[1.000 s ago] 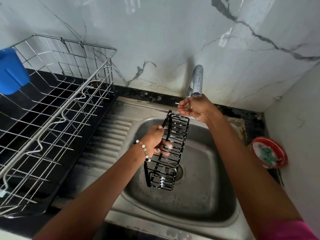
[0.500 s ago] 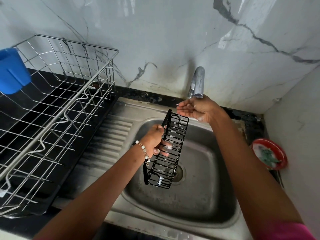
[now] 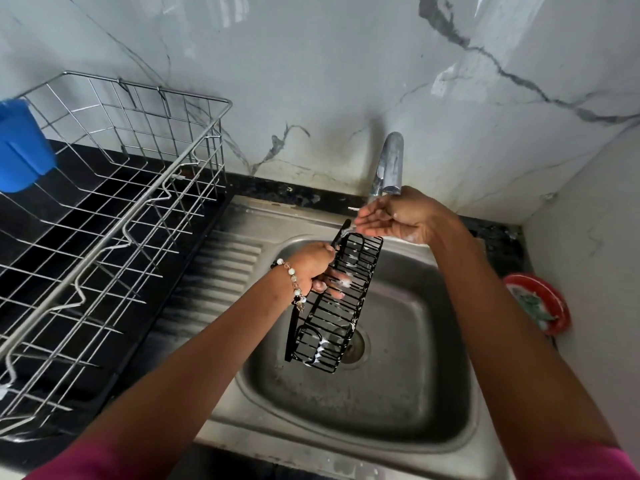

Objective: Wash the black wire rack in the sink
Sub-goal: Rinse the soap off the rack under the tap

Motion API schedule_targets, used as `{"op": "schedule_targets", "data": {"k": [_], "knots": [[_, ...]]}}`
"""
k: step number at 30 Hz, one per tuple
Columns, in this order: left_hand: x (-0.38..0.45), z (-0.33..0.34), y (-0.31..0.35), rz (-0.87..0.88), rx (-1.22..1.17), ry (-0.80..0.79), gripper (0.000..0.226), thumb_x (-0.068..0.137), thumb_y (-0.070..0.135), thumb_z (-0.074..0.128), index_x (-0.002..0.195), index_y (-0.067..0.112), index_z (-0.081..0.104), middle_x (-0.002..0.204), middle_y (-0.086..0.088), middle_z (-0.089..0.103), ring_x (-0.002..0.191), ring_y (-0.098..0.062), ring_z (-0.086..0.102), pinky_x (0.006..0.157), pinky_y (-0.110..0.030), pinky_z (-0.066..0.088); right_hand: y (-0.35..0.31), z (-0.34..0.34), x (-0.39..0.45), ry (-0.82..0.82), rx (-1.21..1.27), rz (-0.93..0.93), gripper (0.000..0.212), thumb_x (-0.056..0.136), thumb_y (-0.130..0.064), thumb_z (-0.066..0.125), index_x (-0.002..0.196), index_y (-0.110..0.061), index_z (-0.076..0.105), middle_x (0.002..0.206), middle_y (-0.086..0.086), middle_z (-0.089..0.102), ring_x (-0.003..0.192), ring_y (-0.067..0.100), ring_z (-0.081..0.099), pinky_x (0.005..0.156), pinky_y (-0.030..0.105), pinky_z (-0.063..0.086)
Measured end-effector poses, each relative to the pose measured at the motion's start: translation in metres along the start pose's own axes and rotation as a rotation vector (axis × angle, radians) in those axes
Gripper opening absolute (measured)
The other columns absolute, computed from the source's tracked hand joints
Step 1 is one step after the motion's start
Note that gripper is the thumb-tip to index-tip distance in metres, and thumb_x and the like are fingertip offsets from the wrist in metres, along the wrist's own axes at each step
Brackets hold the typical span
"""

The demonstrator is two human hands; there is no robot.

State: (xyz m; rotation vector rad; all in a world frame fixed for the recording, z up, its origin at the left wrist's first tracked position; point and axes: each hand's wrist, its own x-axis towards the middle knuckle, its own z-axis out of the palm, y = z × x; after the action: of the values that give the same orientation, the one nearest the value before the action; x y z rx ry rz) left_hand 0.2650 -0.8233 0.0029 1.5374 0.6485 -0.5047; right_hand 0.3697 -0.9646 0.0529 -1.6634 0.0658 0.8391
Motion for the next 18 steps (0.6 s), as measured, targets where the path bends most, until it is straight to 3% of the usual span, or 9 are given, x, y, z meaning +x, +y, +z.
{"op": "schedule_targets", "data": {"k": [5,8,11,15,18], "knots": [[0.005,0.005,0.009,-0.029,-0.022,-0.062,0.025,0.106,0.016,0.025,0.089,0.012,0.042,0.059,-0.014,0.069,0.038,-0.031,0.063,0.028,-0.011,0.023,0.001,-0.007,-0.002,0.012,-0.014,0.015,0.024,0.094,0.011,0.038,0.098,0.011,0.062,0.106,0.031,0.064,0.097,0.035,0.068,0.083,0.039,0.058],[0.005,0.007,0.016,-0.053,-0.059,-0.109,0.022,0.107,0.016,0.024,0.093,0.01,0.04,0.077,-0.023,0.068,0.039,-0.032,0.063,0.025,-0.013,0.025,0.001,-0.013,-0.005,0.033,-0.02,0.01,0.022,0.094,0.009,0.041,0.102,0.012,0.061,0.108,0.031,0.064,0.096,0.034,0.068,0.082,0.039,0.058],[0.006,0.009,0.019,-0.062,-0.102,-0.141,0.028,0.107,0.016,0.022,0.094,0.006,0.044,0.067,-0.02,0.069,0.041,-0.032,0.064,0.025,-0.014,0.028,-0.001,-0.013,-0.006,0.008,-0.011,0.005,0.022,0.094,0.01,0.04,0.101,0.012,0.061,0.108,0.031,0.064,0.099,0.036,0.067,0.084,0.04,0.057],[0.002,0.011,0.019,-0.072,-0.168,-0.162,0.032,0.107,0.013,0.023,0.093,0.002,0.049,0.085,-0.024,0.066,0.05,-0.033,0.067,0.025,-0.015,0.031,0.001,-0.013,-0.009,-0.037,0.003,0.016,0.026,0.095,0.011,0.036,0.102,0.013,0.061,0.11,0.033,0.063,0.1,0.037,0.067,0.087,0.041,0.056],[0.0,0.012,0.016,-0.068,-0.239,-0.146,0.033,0.107,0.011,0.023,0.092,0.002,0.051,0.078,-0.023,0.069,0.053,-0.036,0.069,0.025,-0.014,0.029,0.001,-0.01,-0.013,-0.044,-0.035,0.019,0.025,0.095,0.011,0.036,0.103,0.014,0.06,0.109,0.033,0.062,0.105,0.039,0.065,0.087,0.042,0.055]]}}
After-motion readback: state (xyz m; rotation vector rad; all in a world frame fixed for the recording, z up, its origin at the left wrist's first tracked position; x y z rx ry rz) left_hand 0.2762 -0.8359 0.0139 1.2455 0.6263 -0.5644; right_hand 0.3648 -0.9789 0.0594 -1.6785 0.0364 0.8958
